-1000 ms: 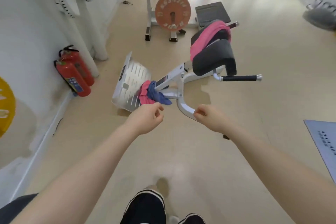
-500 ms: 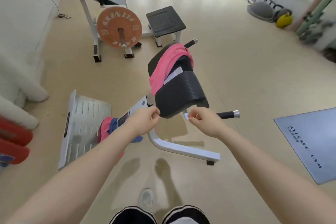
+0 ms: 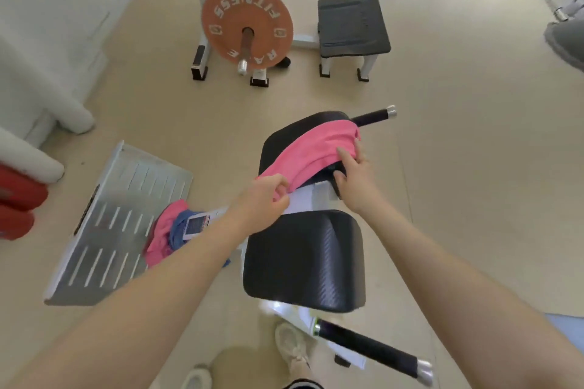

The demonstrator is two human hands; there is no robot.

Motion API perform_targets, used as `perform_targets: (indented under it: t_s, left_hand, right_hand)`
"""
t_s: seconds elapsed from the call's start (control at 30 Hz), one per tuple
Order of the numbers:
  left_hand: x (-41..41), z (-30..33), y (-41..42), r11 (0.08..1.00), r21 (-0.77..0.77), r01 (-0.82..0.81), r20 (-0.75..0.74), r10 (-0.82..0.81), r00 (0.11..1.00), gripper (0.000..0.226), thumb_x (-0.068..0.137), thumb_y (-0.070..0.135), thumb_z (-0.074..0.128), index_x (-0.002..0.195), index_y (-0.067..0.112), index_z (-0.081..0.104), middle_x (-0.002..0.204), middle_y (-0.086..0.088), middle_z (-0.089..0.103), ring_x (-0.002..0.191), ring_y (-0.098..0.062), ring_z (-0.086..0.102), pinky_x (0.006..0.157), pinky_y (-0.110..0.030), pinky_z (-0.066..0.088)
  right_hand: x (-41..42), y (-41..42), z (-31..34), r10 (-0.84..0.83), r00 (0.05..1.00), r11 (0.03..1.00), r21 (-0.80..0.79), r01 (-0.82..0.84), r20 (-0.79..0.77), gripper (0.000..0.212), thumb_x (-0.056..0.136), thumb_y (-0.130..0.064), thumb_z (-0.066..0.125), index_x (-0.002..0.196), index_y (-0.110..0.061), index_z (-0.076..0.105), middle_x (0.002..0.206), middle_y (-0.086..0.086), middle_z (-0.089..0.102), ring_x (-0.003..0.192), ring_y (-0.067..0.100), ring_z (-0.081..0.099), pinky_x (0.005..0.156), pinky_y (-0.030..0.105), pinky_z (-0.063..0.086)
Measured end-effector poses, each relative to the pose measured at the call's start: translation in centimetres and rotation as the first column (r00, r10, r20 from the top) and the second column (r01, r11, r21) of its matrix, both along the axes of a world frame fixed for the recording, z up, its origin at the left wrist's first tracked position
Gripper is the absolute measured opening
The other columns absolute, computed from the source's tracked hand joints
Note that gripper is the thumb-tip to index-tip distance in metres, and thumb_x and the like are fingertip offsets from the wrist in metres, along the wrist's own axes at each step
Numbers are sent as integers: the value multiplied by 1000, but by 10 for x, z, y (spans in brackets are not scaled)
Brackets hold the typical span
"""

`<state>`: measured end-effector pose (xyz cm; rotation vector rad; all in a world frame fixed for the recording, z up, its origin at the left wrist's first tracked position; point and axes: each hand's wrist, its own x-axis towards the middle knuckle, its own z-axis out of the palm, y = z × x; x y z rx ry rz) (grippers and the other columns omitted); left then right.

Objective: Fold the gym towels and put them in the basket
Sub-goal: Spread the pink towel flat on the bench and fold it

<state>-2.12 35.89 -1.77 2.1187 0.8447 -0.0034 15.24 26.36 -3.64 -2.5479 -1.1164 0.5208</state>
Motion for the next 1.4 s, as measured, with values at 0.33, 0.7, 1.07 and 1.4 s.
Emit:
perform_targets:
  t_s: [0.33,0.7,1.07,1.4]
  left_hand:
    - [57,-75,22,984,-96,-152,-104,142,984,24,94,26,49,116,18,55,106,3,59,90,-12,57,82,-30,51]
    - [-4,-42,3,934,-146,-326,27,333,942,40,86,16,60,123,24,47,104,13,54,89,-10,56,77,-16,47]
    - [-295,35,-105,680,-3,-734,144,726,672,35,60,44,48,76,15,61,81,16,50,82,15,46,72,-5,36]
    - [-591,38,-344,78,127,-989,83,993,89,9,95,13,37,98,20,41,77,-5,57,60,-24,54,53,-29,40]
  right_hand:
    - [85,49,-56,317,944,932,-218,-291,95,40,89,-14,51,129,-15,45,129,11,43,115,35,42,88,40,42]
    - [-14,62,10,593,698,778,60,-626,-401,13,92,-8,42,99,-7,53,87,6,58,80,24,54,69,30,40]
    - [-282,43,93,886,245,353,232,-906,-393,31,80,-28,69,100,-23,46,79,2,67,67,5,57,62,19,44]
    - [-633,-94,63,956,-216,-155,282,-947,-201,14,82,-21,66,92,-11,68,99,8,62,90,20,55,75,21,37]
